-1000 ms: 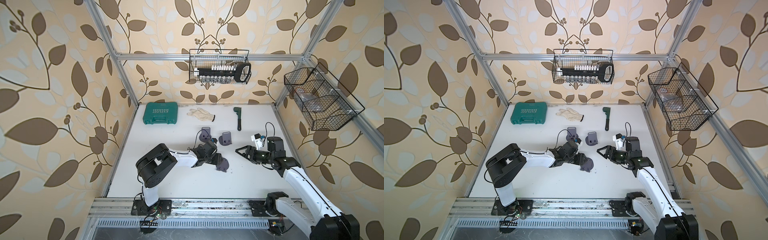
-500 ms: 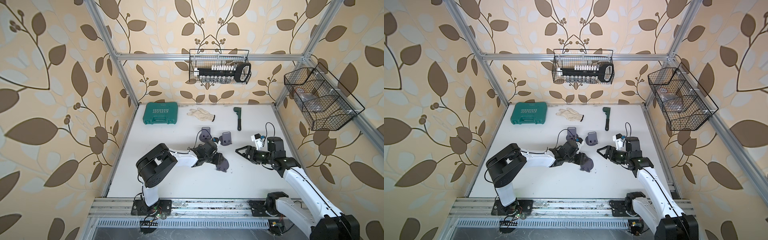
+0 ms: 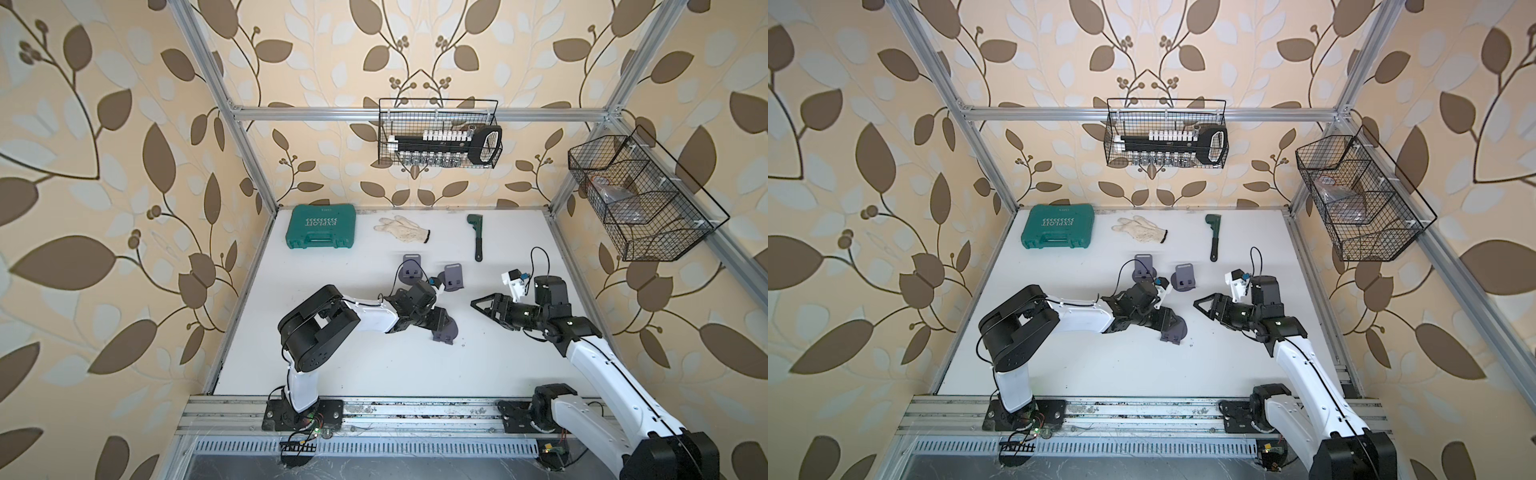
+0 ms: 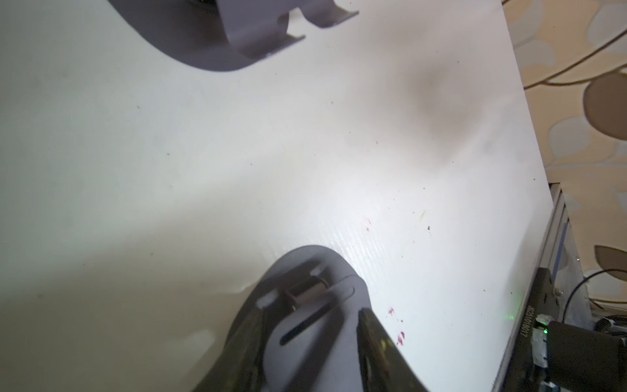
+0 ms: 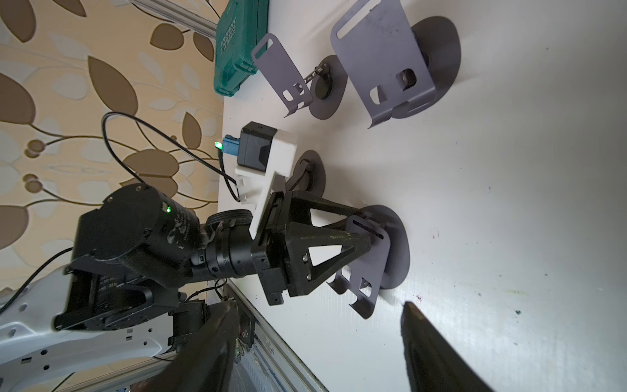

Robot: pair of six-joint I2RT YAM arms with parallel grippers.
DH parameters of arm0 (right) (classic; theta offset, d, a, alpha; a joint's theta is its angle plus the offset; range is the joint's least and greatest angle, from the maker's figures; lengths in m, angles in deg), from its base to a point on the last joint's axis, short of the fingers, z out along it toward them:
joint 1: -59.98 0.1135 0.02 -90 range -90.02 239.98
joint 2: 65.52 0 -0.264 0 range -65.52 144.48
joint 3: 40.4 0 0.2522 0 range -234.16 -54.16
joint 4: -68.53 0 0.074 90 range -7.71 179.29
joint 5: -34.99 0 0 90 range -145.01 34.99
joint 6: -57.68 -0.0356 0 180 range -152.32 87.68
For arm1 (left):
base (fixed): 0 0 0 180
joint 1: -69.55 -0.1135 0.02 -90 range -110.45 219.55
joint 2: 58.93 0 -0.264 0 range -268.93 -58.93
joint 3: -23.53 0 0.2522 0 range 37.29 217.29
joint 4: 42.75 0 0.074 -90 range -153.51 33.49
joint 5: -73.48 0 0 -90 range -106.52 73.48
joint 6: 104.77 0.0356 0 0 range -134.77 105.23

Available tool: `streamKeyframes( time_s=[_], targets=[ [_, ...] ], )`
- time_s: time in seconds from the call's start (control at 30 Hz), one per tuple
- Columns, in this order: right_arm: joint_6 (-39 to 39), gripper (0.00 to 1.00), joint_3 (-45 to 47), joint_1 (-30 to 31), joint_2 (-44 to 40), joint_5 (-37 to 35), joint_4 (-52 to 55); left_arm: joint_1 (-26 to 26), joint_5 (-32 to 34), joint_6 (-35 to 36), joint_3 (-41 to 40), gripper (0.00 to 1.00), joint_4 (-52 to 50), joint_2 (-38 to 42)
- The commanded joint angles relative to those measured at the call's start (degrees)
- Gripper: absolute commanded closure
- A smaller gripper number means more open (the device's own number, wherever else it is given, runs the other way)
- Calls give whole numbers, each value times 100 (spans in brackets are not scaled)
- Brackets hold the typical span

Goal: Open the phone stand
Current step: Pick up the phone stand at the center of the board.

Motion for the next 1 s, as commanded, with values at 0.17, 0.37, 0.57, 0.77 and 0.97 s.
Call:
streamKeyframes(
  time_s=[0.17,0.37,0.57,0.77,0.97],
  targets=[
    [-35,30,280,-21,-131,103,7,38,-466,-179,190,61,-123,-189],
    [-36,30,197,-25,-95,61,-1,38,-544,-308,284,86,-357,-378],
    [-41,30,210,-22,-81,57,-10,38,-609,-280,381,100,-539,-427],
    [-32,31,88,-86,-179,158,174,9,-816,-390,412,100,-722,20],
    [-101,33,-76,-302,-542,316,501,-324,-1332,-886,362,100,-802,1095]
  ],
)
